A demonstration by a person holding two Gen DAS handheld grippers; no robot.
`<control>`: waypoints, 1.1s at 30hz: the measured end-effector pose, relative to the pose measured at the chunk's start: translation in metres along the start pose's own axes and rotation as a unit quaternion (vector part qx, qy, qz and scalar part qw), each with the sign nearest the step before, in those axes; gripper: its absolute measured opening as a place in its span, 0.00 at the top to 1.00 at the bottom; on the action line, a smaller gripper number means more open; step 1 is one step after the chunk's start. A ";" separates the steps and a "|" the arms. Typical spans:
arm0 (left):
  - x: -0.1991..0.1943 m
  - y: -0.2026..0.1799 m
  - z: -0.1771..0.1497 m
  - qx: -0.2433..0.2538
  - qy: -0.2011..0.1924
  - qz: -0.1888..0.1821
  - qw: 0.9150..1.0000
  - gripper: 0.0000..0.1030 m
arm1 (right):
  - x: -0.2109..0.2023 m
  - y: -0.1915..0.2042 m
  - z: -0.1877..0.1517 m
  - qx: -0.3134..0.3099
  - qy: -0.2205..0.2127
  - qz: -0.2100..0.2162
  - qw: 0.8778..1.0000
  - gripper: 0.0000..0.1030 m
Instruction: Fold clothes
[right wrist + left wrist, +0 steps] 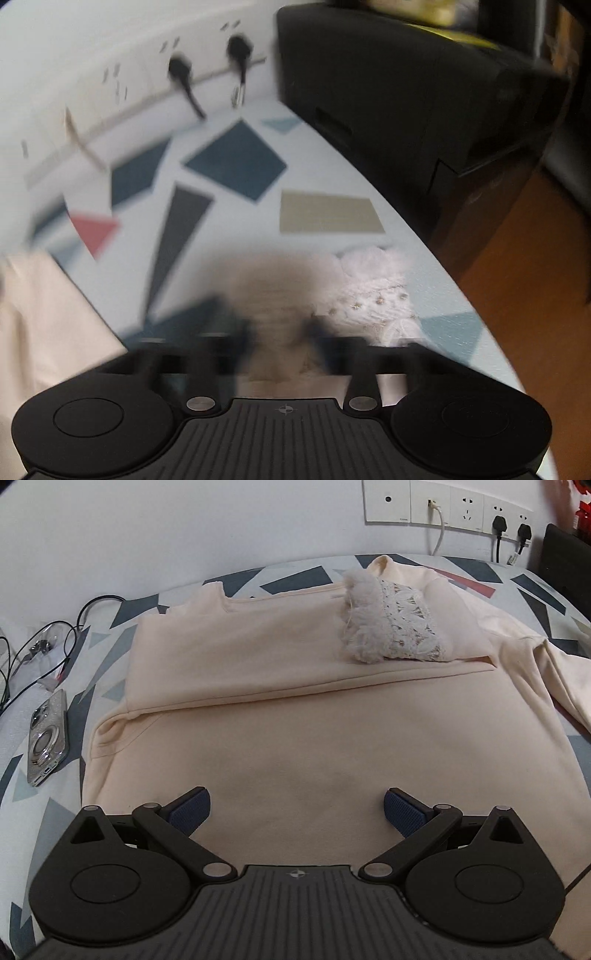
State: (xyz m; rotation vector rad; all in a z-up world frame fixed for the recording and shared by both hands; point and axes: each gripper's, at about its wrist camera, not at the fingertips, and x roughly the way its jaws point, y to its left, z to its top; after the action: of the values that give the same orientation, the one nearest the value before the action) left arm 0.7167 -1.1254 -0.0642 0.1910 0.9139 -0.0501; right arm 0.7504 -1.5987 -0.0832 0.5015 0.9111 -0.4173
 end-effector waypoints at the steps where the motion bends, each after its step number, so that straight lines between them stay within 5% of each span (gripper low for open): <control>1: 0.000 -0.001 0.000 0.000 0.000 0.003 1.000 0.01 | -0.007 -0.006 0.007 0.021 -0.011 0.023 0.999 0.84; 4: -0.001 -0.003 0.002 -0.001 0.006 0.013 1.000 0.01 | -0.042 -0.018 0.028 0.073 -0.085 0.127 0.986 0.86; 9: -0.001 -0.007 0.005 0.003 0.009 0.036 0.999 0.01 | -0.117 -0.035 0.051 0.114 -0.241 0.274 0.924 0.87; 12: -0.002 -0.008 0.007 -0.006 0.009 0.042 0.999 0.01 | -0.142 -0.042 0.064 0.105 -0.295 0.281 0.907 0.87; 18: -0.005 -0.010 0.007 -0.006 0.005 0.044 0.999 0.01 | -0.140 -0.064 0.072 0.150 -0.303 0.213 0.917 0.87; 23: -0.009 -0.005 0.008 -0.008 -0.016 0.026 1.000 0.01 | -0.124 -0.069 0.077 0.152 -0.268 0.194 0.931 0.87; 33: -0.024 0.065 0.007 -0.075 -0.040 -0.014 0.996 0.01 | -0.097 0.054 0.073 0.051 -0.234 0.182 0.954 0.87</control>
State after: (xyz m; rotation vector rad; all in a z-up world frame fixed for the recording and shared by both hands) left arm 0.7157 -1.0639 -0.0322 0.0370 0.8358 -0.0150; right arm 0.7727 -1.5842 0.0471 0.6176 0.3281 -0.2298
